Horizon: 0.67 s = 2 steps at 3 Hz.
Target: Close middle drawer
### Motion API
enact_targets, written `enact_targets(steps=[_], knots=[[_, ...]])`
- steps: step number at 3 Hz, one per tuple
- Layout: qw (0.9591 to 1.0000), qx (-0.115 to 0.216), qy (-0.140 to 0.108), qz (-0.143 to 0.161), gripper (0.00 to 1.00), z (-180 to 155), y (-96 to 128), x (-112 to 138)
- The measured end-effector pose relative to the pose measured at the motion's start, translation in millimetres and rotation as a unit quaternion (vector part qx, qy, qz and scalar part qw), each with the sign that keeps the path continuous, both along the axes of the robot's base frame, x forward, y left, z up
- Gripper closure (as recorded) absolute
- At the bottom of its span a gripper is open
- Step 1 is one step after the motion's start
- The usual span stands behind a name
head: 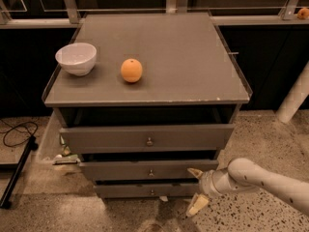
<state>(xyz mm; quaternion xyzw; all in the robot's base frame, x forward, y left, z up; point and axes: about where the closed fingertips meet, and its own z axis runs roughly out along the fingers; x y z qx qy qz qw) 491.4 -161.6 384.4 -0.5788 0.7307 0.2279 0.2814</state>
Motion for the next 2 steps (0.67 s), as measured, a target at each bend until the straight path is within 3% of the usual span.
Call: enact_targets(steps=[1,2], knots=[[0.9997,-0.01,-0.02,0.009,0.0,6.1,11.9,29.2],[0.9997,-0.01,-0.02,0.009,0.0,6.0,12.0,29.2]])
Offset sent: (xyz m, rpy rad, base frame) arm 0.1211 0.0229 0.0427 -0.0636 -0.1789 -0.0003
